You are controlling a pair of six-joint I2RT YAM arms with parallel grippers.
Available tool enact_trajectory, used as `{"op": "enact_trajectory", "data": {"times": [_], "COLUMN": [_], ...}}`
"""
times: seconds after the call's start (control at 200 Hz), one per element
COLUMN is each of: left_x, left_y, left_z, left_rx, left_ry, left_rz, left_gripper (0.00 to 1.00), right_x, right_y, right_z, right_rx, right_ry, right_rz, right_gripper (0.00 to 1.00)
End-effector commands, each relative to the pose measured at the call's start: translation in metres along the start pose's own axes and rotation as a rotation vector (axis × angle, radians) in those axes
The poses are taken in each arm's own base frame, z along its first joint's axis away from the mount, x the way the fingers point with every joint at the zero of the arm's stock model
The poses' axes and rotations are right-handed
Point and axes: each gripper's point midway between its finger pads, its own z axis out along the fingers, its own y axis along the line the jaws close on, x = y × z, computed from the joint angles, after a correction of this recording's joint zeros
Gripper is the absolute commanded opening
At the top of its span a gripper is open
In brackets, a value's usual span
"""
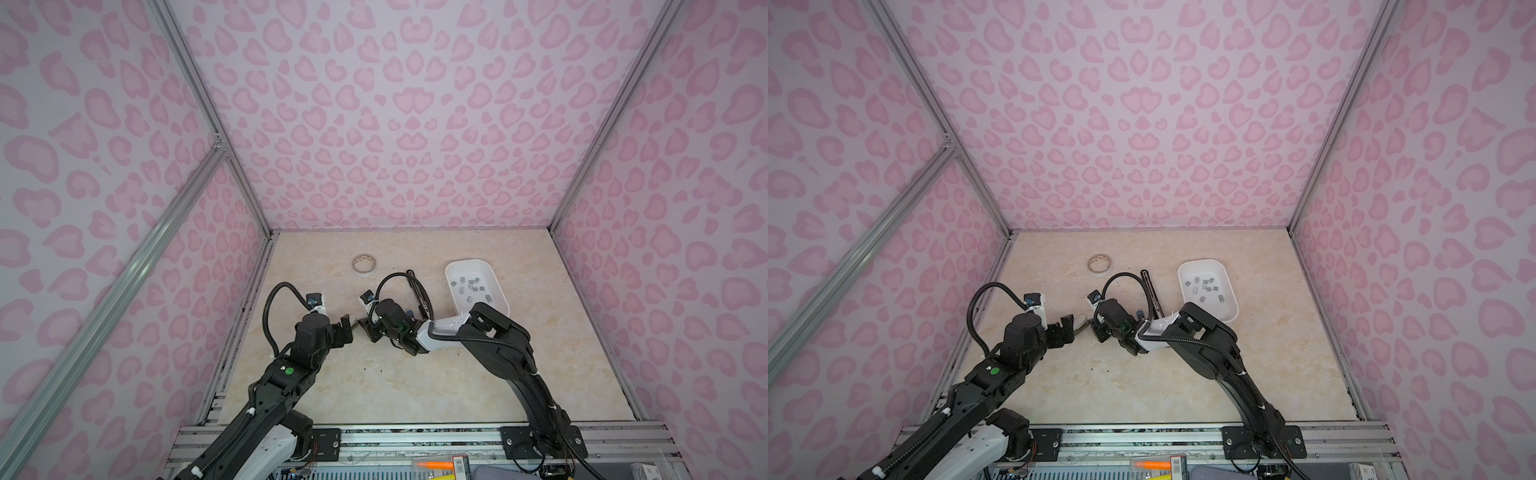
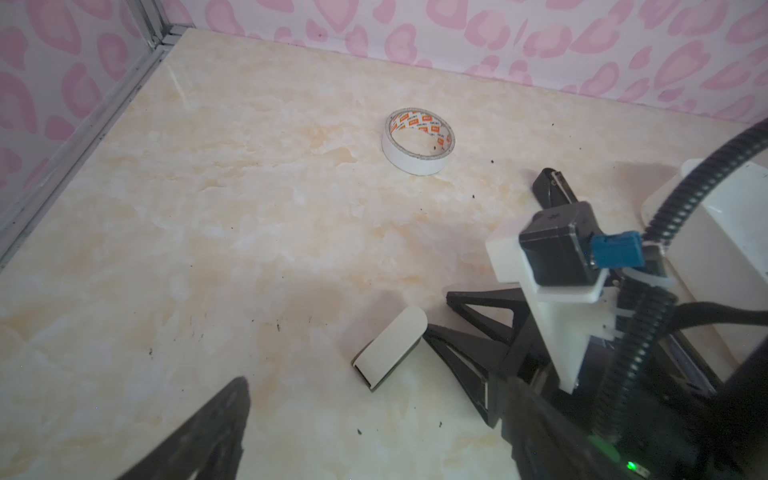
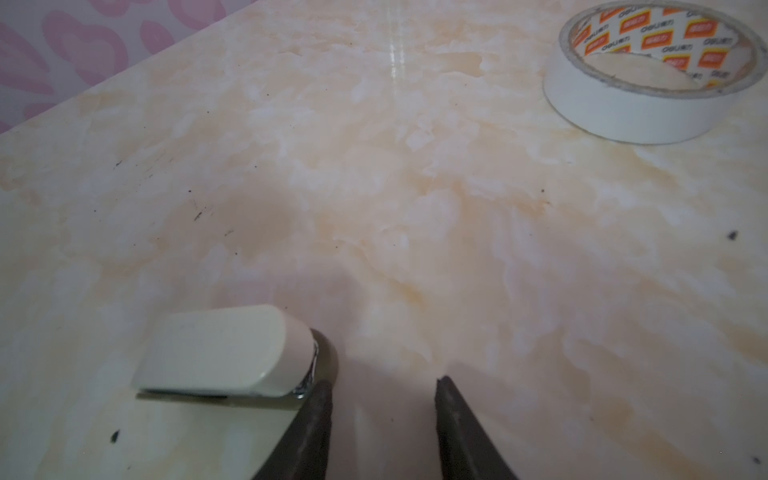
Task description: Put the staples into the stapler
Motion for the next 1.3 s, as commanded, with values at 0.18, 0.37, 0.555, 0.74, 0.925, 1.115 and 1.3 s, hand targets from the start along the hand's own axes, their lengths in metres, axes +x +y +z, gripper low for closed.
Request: {"op": "enact_trajectory", "data": {"times": [0.18, 0.37, 0.555, 0.74, 0.925, 1.115, 1.3], "left_x": [0.018, 0.030, 0.042, 0.055, 0.058, 0.067, 0.067], "left_y": [-0.011, -0.026, -0.036, -0.041, -0.041, -0.043, -0.036], "left_z": [0.051, 0.087, 0.118, 0.126, 0.115, 0.107, 0.107], "left_rx": [-0.064, -0.060, -0.071, -0.053, -0.053, -0.058, -0.117], "left_ry": [0.184, 0.284, 0.365, 0.403, 0.403, 0.411, 0.394], "left_rz": [0.012, 0.030, 0.044, 0.037, 0.057, 0.069, 0.070], "left_gripper": [0.99, 0.93, 0.83, 0.73, 0.66, 0.66, 0.73], "right_x": [0.021, -0.005, -0.017, -0.013, -0.012, -0.015, -0.012], "right_y": [-0.004, -0.011, -0.006, 0.006, 0.014, 0.017, 0.016], "right_z": [-0.008, -0.059, -0.113, -0.154, -0.173, -0.174, -0.169], "right_rx": [-0.006, -0.030, -0.030, 0.014, 0.013, 0.003, 0.015], "right_ry": [0.094, -0.010, -0.072, -0.118, -0.142, -0.143, -0.122], "right_rz": [0.029, 0.058, 0.052, 0.021, 0.022, 0.008, -0.016], "right_gripper": [0.42, 0.44, 0.44, 0.46, 0.46, 0.47, 0.47]}}
